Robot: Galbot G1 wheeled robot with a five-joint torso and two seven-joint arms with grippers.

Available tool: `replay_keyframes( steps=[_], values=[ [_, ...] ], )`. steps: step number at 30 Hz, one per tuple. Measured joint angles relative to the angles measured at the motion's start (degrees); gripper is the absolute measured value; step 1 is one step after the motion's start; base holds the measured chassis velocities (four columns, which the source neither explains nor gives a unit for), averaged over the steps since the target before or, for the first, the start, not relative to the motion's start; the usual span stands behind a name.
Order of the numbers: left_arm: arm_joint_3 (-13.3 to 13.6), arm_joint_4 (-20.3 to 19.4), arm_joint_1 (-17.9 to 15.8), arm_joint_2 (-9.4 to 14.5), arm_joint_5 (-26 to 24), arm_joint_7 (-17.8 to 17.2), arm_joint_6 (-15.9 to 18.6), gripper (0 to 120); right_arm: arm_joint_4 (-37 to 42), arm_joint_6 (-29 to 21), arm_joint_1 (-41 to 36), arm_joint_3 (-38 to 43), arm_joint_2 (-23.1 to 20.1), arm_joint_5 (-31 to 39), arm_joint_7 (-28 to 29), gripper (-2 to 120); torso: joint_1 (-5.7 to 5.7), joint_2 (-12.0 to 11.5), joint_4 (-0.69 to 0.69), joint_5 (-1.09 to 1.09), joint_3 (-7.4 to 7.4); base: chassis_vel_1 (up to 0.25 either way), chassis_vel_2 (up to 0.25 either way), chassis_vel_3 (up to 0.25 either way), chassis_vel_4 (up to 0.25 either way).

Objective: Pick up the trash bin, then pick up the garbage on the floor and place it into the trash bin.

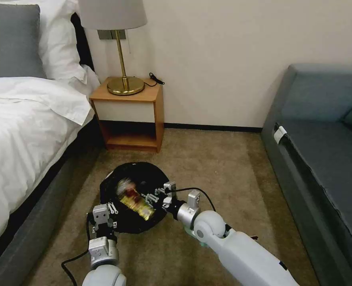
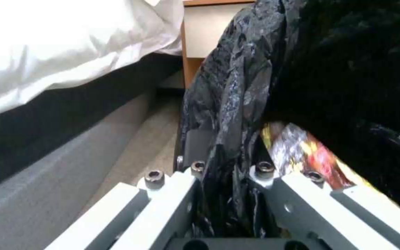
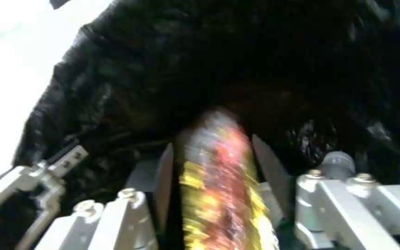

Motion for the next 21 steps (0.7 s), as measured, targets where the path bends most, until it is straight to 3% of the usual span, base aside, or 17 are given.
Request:
replay_keyframes(
  steps=[4, 7, 8, 10, 12, 14, 15, 17, 21],
  values=[
    [-0.51, 0.36, -0.06, 0.24, 0.0, 0.02, 0.02, 1, 1.73, -1.55, 0.61, 0.26, -1.23, -0.21, 0.27, 65, 0.0, 0.0, 0.0, 0.0, 0.0, 0.0, 0.0, 0.0, 0.0],
    [-1.67, 1.08, -0.18, 0.79, 0.22, 0.07, 0.8, 1, 4.07, -9.88, 2.0, 1.43, -4.59, -5.01, 4.55, 79, 0.0, 0.0, 0.0, 0.0, 0.0, 0.0, 0.0, 0.0, 0.0],
    [-1.67, 1.08, -0.18, 0.79, 0.22, 0.07, 0.8, 1, 4.07, -9.88, 2.0, 1.43, -4.59, -5.01, 4.55, 79, 0.0, 0.0, 0.0, 0.0, 0.0, 0.0, 0.0, 0.0, 0.0],
    [-2.56, 1.71, 0.0, 1.47, 0.23, -0.05, 2.04, 1, 4.91, -16.3, 3.12, 2.08, -7.75, -7.21, 8.78, 91, 0.0, 0.0, -0.02, 0.03, 0.0, 0.0, 0.0, 0.0, 0.0],
    [-2.78, 1.87, 0.05, 1.57, 0.23, -0.17, 2.16, 1, 5.06, -18.06, 3.33, 2.25, -8.58, -8.58, 9.71, 93, 0.0, 0.0, 0.0, 0.0, 0.01, 0.0, 0.0, 0.0, 0.0],
    [-3.32, 2.39, 0.11, 1.92, 0.23, -0.31, 2.25, 1, 5.41, -26.47, 3.89, 2.73, -11.17, -12.68, 12.13, 99, 0.0, 0.0, 0.01, 0.03, 0.01, 0.0, 0.0, 0.0, 0.0],
    [-3.32, 2.39, 0.11, 1.92, 0.23, -0.31, 2.25, 1, 5.41, -26.47, 3.89, 2.73, -11.17, -12.68, 12.13, 99, 0.0, 0.0, 0.01, 0.03, 0.01, 0.0, 0.0, 0.0, 0.0],
    [-3.4, 2.68, 0.09, 1.98, 0.25, -0.36, 2.23, 1, 5.37, -32.67, 4.03, 3.12, -13.06, -11.99, 15.43, 100, 0.0, 0.0, -0.01, 0.01, 0.01, 0.0, 0.0, 0.0, 0.0],
    [-3.15, 2.95, -0.12, 1.72, 0.38, -0.39, 2.02, 1, 4.67, -33.76, 2.83, 4.79, -14.37, -11.39, 16.01, 100, 0.0, 0.0, -0.01, 0.02, 0.01, 0.0, 0.0, 0.0, 0.0]
  ],
)
